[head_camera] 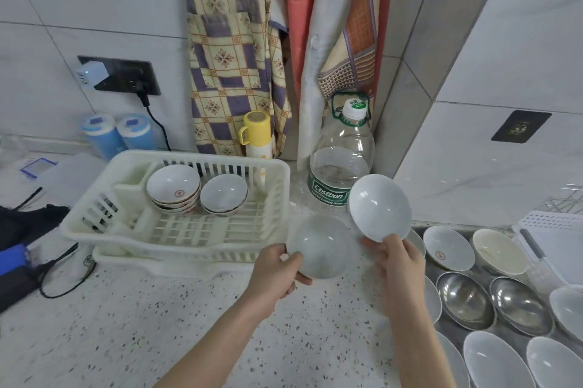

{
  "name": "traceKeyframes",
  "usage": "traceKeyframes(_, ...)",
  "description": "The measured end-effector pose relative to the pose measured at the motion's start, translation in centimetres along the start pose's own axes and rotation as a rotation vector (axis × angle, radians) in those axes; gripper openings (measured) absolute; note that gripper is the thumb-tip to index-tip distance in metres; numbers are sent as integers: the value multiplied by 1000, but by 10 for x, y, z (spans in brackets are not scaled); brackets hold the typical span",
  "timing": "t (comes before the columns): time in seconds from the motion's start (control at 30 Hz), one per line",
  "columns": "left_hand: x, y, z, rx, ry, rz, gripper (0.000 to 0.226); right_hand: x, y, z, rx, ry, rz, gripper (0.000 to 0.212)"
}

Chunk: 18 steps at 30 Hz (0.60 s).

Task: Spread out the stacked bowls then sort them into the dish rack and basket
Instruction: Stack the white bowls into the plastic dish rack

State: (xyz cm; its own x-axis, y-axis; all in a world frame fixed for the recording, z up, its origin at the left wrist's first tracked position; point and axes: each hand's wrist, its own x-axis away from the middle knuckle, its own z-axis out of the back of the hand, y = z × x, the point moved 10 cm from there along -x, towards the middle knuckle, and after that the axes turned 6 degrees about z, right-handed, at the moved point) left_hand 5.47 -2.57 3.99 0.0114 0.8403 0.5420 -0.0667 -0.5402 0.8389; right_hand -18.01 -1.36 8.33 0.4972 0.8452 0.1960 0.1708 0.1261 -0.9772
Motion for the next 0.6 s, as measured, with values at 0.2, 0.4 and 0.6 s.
traceKeyframes(0.2, 11, 27, 77, 84, 66, -66, 25, 9, -4, -44, -70, 43, 42, 13)
traceKeyframes(0.4, 6, 19, 159, 198, 196, -66, 19, 22, 20, -104, 12, 8, 56, 17)
traceKeyframes(0.6, -9, 16, 225, 302, 290, -54, 18, 22, 27, -171, 144, -90, 116, 15)
